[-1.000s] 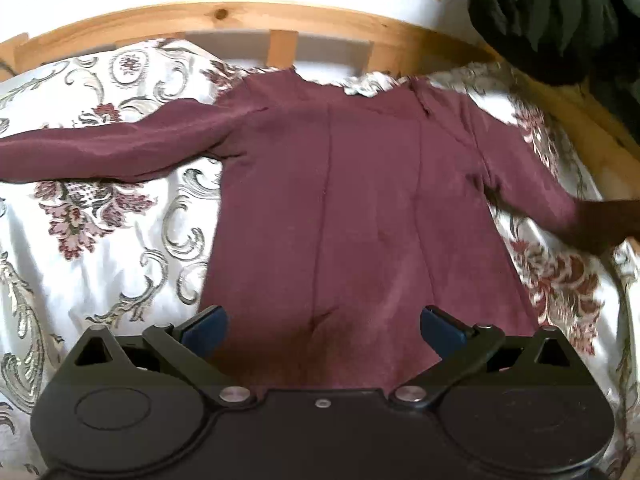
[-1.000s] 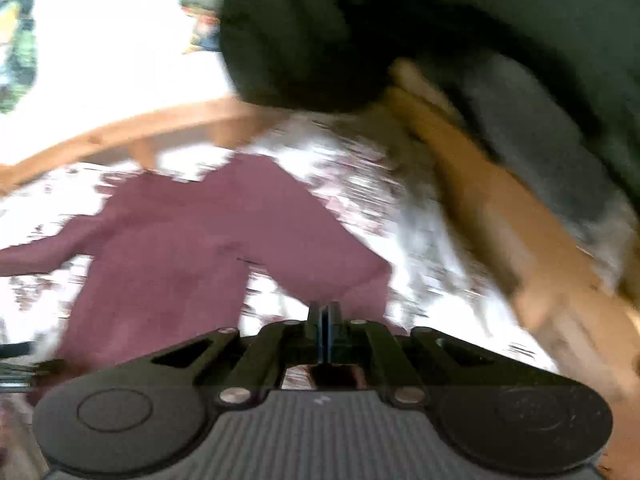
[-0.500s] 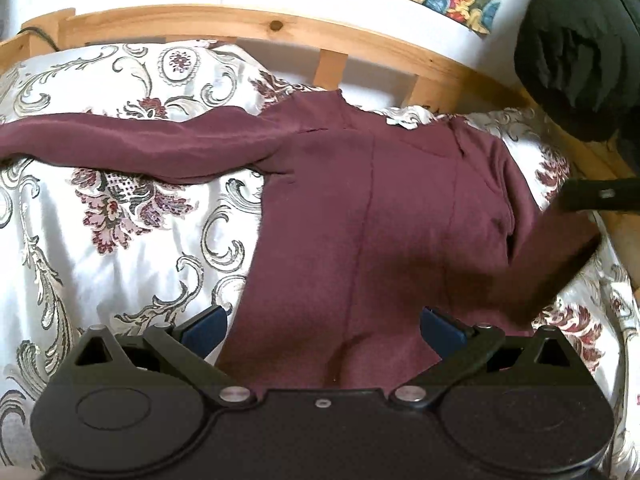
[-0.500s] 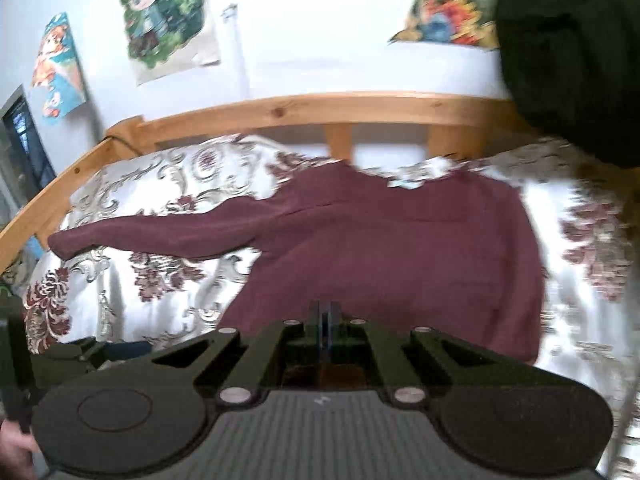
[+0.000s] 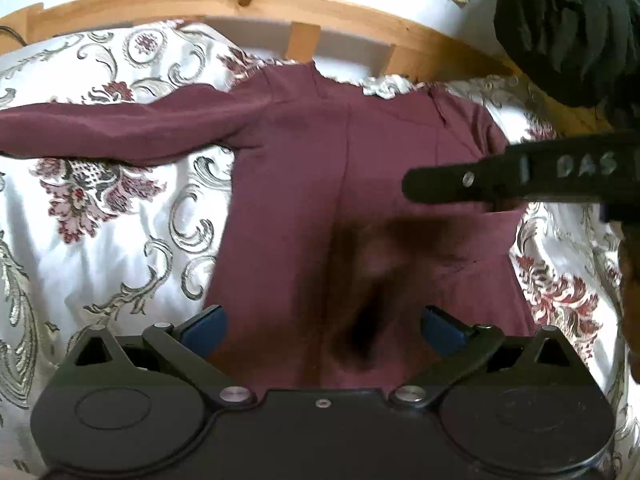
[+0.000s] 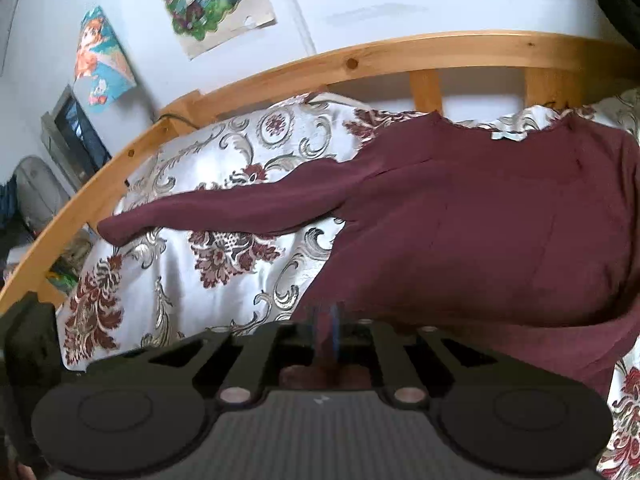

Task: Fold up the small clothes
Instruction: 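Carry the held sleeve with the right tool across the shirt body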

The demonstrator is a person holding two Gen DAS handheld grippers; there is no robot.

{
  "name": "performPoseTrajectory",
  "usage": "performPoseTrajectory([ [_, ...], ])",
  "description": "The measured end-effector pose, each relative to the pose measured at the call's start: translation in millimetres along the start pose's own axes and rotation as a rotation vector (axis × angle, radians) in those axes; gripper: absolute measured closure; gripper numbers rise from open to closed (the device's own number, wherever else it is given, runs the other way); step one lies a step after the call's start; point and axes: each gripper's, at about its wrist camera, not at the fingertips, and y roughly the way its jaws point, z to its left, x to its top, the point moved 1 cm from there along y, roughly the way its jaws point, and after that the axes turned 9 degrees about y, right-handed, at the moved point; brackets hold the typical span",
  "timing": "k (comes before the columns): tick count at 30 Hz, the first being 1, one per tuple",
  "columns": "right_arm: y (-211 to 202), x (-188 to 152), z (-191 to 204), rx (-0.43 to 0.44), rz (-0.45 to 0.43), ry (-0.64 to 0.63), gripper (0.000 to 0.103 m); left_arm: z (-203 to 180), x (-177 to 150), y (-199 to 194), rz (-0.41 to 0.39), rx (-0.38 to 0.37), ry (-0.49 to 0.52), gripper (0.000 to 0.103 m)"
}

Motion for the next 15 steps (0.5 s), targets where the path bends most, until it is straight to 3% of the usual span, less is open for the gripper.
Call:
performPoseTrajectory([
  [1, -4, 0, -6, -0.01, -0.013, 0.012, 0.052, -1, 0, 2, 0.011, -0.002, 0.005, 0.001],
  [2, -11, 0, -14, -0.029, -0.035, 0.024, 0.039, -2, 0, 4, 0.019, -0.005, 0.009, 0.001],
  [6, -33, -4, -47, -0.119, -0.114, 0.072, 0.03, -5, 0, 11, 0.043, 0.0, 0.026, 0.001],
  [11, -45, -20, -92, -0.435, -0.318, 0.04, 0.019, -3, 2, 23, 0.083, 0.08, 0.016, 0.001],
  [15, -29, -27, -130, -0.606, -0.361, -0.003, 0.019, 4, 5, 38, 0.107, 0.184, -0.003, 0.001],
])
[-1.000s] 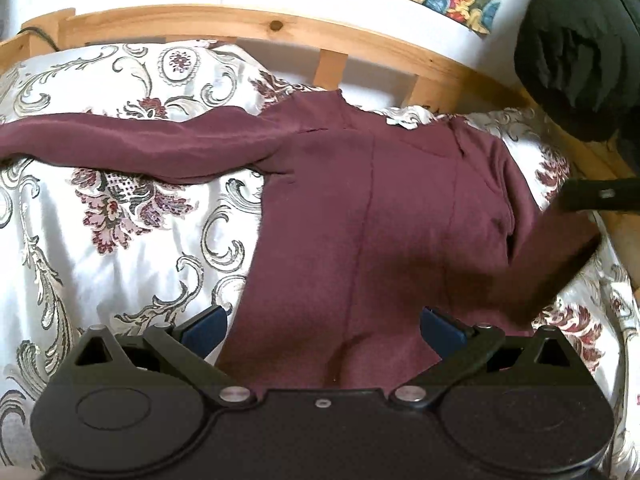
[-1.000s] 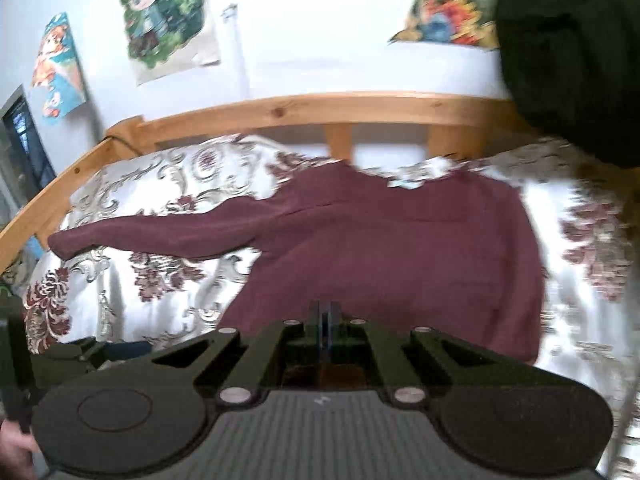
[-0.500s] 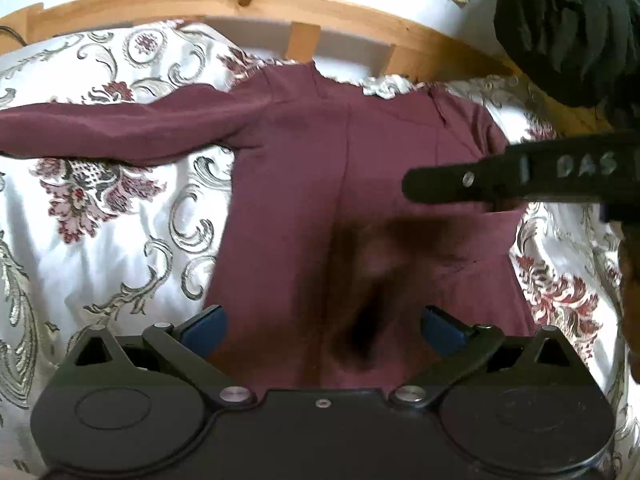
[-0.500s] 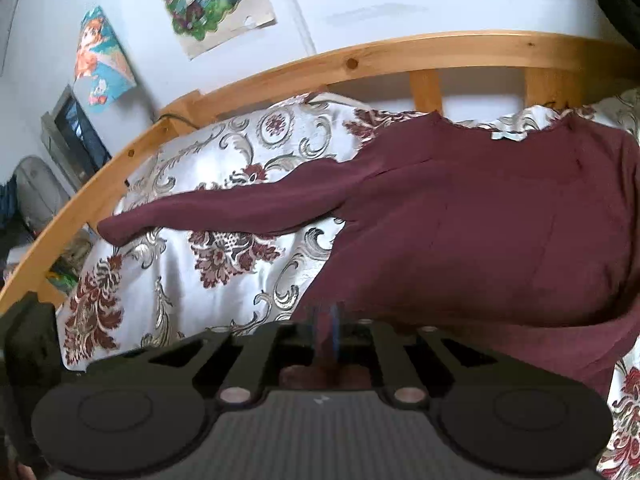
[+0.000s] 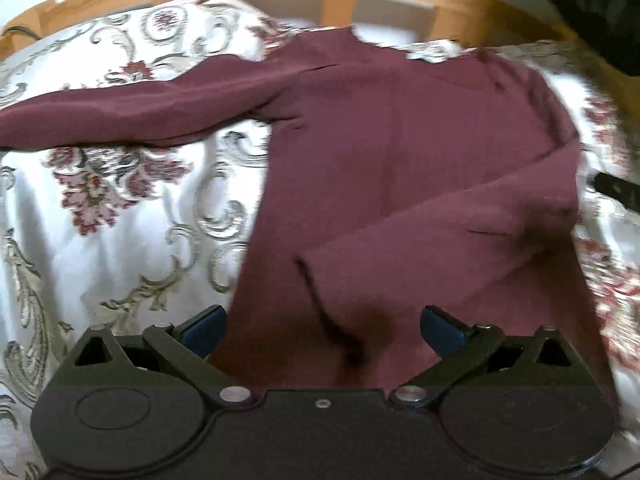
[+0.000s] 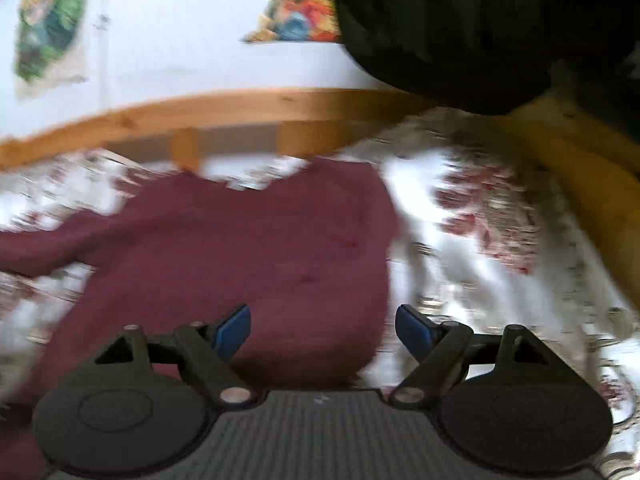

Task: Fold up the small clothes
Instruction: 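Carry the held sleeve with the right tool across the shirt body, then open the right tool to release the sleeve onto the shirt body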

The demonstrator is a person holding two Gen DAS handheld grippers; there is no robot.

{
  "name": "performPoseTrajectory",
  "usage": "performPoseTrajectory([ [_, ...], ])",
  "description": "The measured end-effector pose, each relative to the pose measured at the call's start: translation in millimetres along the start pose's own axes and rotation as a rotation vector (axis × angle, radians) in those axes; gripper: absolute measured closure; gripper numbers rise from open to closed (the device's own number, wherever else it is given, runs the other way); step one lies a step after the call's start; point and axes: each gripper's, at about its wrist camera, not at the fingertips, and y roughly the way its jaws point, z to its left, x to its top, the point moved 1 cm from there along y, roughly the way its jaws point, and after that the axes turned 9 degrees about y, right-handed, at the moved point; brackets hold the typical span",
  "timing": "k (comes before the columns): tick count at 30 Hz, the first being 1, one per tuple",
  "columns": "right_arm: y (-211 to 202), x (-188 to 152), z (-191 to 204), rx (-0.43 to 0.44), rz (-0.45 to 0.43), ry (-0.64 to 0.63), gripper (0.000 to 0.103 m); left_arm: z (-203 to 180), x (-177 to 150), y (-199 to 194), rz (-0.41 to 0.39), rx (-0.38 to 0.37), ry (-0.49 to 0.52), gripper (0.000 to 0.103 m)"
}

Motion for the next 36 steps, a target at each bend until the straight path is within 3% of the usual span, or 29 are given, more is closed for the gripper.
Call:
performPoseTrajectory([
  [4, 30, -2, -17, -0.047, -0.021, -0.047, 0.019, 8, 6, 18, 0.037, 0.092, -0.043, 0.001],
  [8, 44, 6, -36, 0.065, -0.041, 0.083, 0.022, 13, 9, 31, 0.054, 0.166, -0.071, 0.001],
  [13, 73, 31, -45, 0.076, -0.054, 0.201, 0.041, 8, 9, 43, 0.087, 0.189, -0.049, 0.001],
  [15, 84, 37, -47, 0.081, -0.042, 0.242, 0.06, 5, 8, 46, 0.088, 0.187, -0.031, 0.001],
  [16, 89, 40, -48, 0.078, -0.037, 0.251, 0.088, 3, 8, 46, 0.084, 0.184, -0.02, 0.001],
  [17, 92, 41, -46, 0.064, -0.03, 0.245, 0.096, 1, 7, 46, 0.08, 0.18, -0.01, 0.001],
  [23, 82, 53, -51, -0.09, -0.134, 0.195, 0.097, -9, 5, 45, 0.062, 0.143, 0.036, 0.001],
  [25, 80, 57, -57, -0.102, -0.162, 0.185, 0.097, -12, 4, 48, 0.077, 0.134, 0.049, 0.001],
  [27, 81, 58, -66, -0.035, -0.15, 0.215, 0.094, -15, 3, 53, 0.108, 0.125, 0.069, 0.001],
  [31, 71, 57, -80, -0.009, -0.137, 0.272, 0.054, -14, 1, 52, 0.109, 0.121, 0.069, 0.001],
  [36, 57, 48, -86, 0.02, -0.054, 0.216, 0.029, -10, 1, 50, 0.112, 0.114, 0.048, 0.001],
])
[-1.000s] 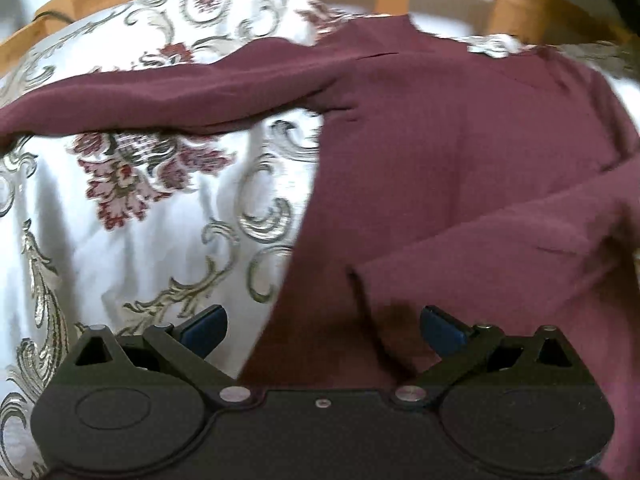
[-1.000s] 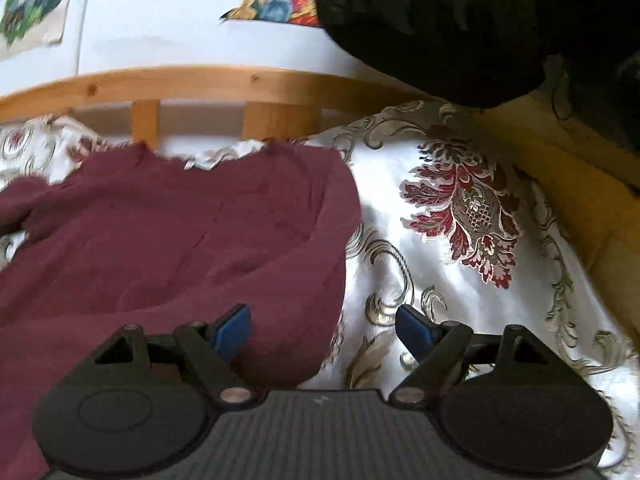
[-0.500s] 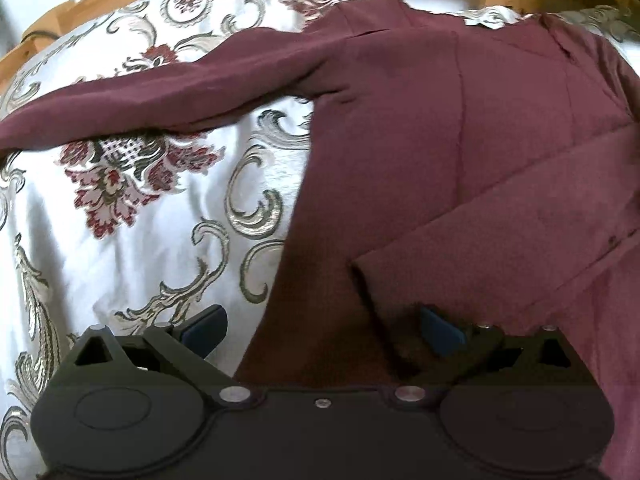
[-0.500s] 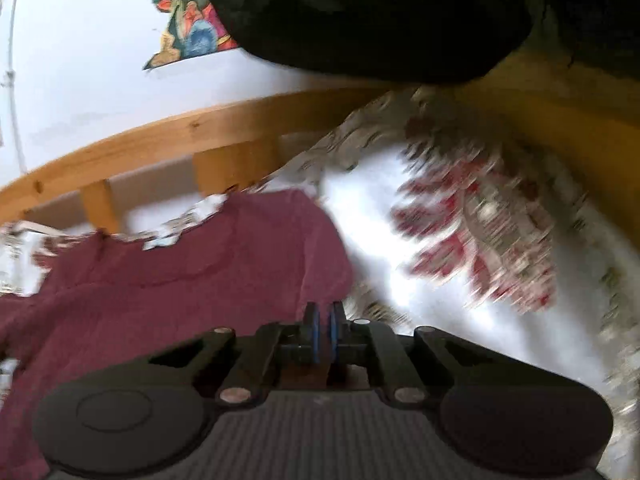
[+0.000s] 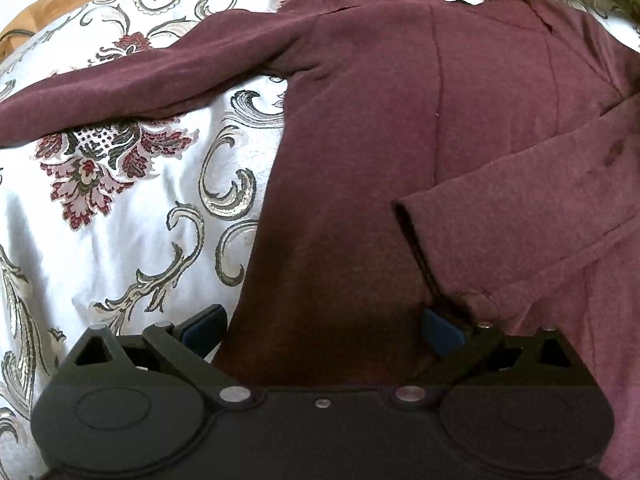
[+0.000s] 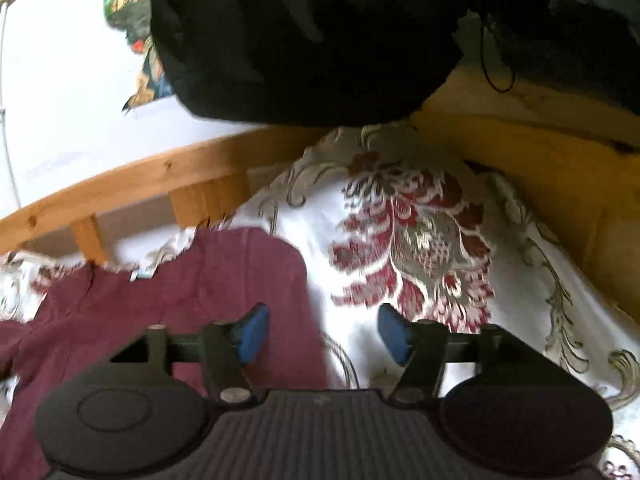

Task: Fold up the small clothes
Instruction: 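Open the right tool to release the sleeve onto the shirt body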

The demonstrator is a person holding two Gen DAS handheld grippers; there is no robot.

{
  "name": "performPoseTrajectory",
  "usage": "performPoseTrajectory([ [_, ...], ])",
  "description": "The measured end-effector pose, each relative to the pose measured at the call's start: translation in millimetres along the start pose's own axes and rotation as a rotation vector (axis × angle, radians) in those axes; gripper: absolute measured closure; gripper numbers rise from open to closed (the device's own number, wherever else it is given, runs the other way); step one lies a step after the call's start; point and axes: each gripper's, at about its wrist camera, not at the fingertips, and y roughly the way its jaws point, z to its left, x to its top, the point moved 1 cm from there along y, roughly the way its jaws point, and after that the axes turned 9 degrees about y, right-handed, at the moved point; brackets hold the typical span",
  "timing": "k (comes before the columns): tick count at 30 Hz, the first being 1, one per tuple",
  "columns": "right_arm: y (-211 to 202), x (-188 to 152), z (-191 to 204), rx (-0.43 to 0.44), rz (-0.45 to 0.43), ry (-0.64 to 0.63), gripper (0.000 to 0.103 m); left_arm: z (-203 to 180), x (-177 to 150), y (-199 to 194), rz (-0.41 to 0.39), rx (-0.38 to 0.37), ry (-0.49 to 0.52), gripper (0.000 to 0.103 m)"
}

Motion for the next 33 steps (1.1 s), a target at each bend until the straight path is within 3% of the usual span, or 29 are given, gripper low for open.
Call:
performPoseTrajectory([
  [4, 3, -24, 8, -0.021, 0.171, -0.207, 0.024, 2, 1, -1, -0.002, 0.009, -0.005, 0.001],
  [6, 6, -36, 15, -0.052, 0.199, -0.311, 0.025, 3, 2, -1, 0.001, 0.007, -0.01, 0.001],
  [8, 12, -46, 18, -0.055, 0.219, -0.35, 0.033, 3, 2, -2, -0.002, 0.006, -0.008, 0.001],
  [15, 18, -29, 5, 0.058, 0.084, -0.115, 0.041, 3, 2, 0, 0.003, 0.009, 0.002, 0.001],
  [21, 40, -27, 11, -0.072, -0.001, -0.155, 0.047, 1, 1, 3, 0.003, 0.008, 0.008, 0.001],
  [23, 43, -28, 10, -0.102, -0.018, -0.138, 0.041, 0, 1, 4, 0.003, 0.005, 0.011, 0.001],
  [28, 29, -21, 5, -0.11, -0.083, -0.09, 0.04, 3, 1, 6, 0.007, -0.009, 0.0, 0.001],
  [33, 24, -24, 1, -0.172, -0.057, -0.066, 0.029, 3, 1, 5, 0.006, -0.013, 0.001, 0.001],
])
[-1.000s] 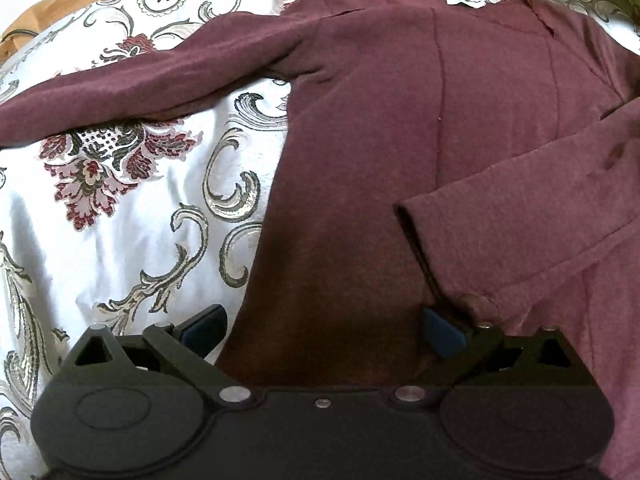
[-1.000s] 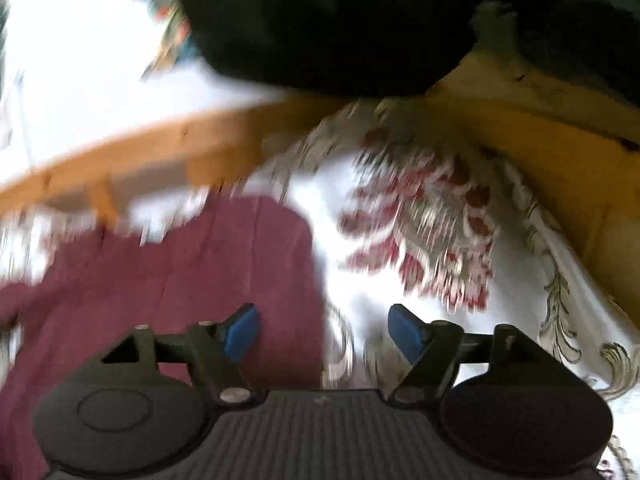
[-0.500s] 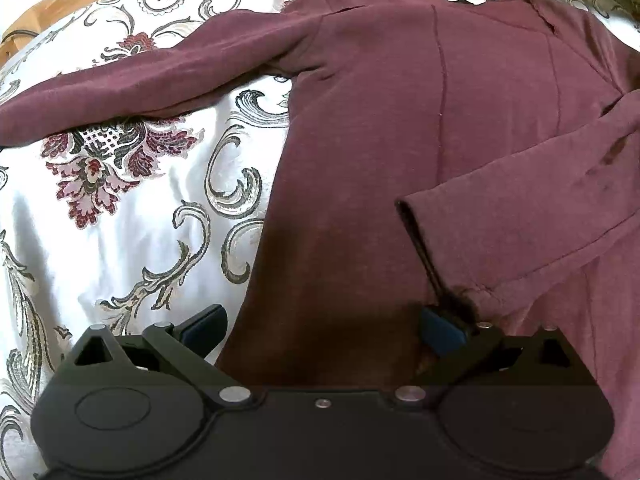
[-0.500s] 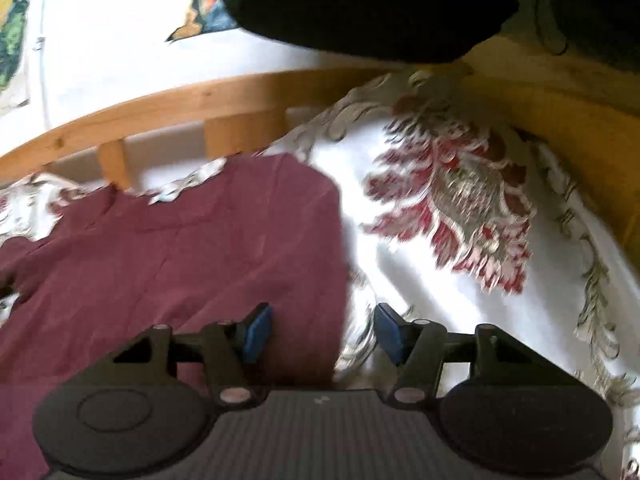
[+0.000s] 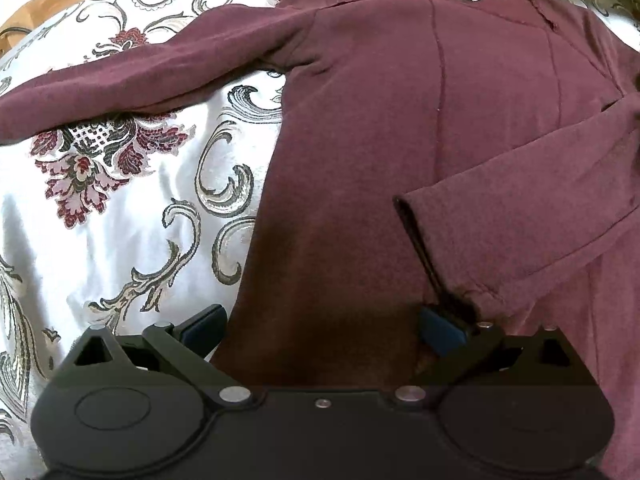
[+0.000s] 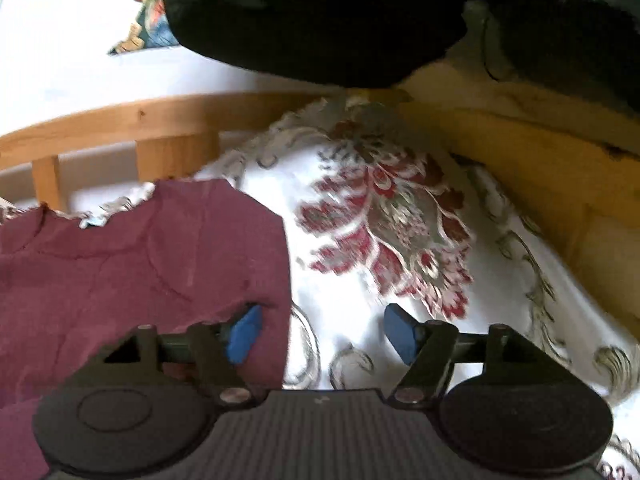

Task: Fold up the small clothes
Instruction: 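Open the right tool to release the sleeve onto the shirt body, then reach the left tool to the other sleeve cuff and close on it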

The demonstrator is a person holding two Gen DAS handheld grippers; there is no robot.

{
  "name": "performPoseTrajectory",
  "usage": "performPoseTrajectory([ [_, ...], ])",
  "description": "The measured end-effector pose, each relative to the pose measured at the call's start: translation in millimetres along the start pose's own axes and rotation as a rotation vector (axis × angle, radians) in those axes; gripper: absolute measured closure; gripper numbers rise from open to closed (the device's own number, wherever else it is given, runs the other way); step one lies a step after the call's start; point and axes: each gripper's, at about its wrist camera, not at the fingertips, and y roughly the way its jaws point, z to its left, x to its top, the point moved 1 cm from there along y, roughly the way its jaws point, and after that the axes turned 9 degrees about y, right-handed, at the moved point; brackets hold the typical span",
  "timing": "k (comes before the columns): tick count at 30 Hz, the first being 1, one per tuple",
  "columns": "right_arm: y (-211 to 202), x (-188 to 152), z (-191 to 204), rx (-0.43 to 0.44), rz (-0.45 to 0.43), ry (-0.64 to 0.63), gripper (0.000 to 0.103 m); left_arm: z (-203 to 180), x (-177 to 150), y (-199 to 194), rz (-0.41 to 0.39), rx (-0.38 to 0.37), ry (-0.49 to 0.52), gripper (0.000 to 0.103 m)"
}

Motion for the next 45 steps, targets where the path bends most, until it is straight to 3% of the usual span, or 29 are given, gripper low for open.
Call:
performPoseTrajectory([
  [5, -16, -20, 4, -0.037, 0.048, -0.056, 0.012, 1, 0, -4, -0.009, 0.003, -0.006, 0.001],
  [8, -17, -35, 13, -0.098, 0.135, -0.12, 0.005, 2, 0, -12, -0.033, 0.007, -0.014, 0.001],
  [12, -29, -43, 15, -0.12, 0.156, -0.112, 0.005, 8, -1, -27, -0.084, 0.003, -0.037, 0.001],
  [22, -137, -28, 29, 0.104, 0.055, 0.022, 0.0, 35, -7, -60, -0.197, 0.073, -0.145, 0.001],
  [31, -211, -45, 46, 0.278, 0.063, 0.042, 0.0, 81, -19, -158, -0.514, 0.286, -0.137, 0.001],
  [35, -208, -51, 55, 0.296, 0.089, 0.031, 0.0, 118, -13, -176, -0.523, 0.363, -0.075, 0.001],
  [40, -200, -56, 54, 0.316, 0.159, 0.095, 0.0, 171, -28, -194, -0.595, 0.588, 0.047, 0.001],
  [43, -196, -59, 54, 0.324, 0.187, 0.111, 0.0, 205, -29, -194, -0.524, 0.631, 0.118, 0.001],
  [45, -194, -60, 54, 0.314, 0.196, 0.112, 0.0, 226, -29, -192, -0.472, 0.602, 0.139, 0.001],
])
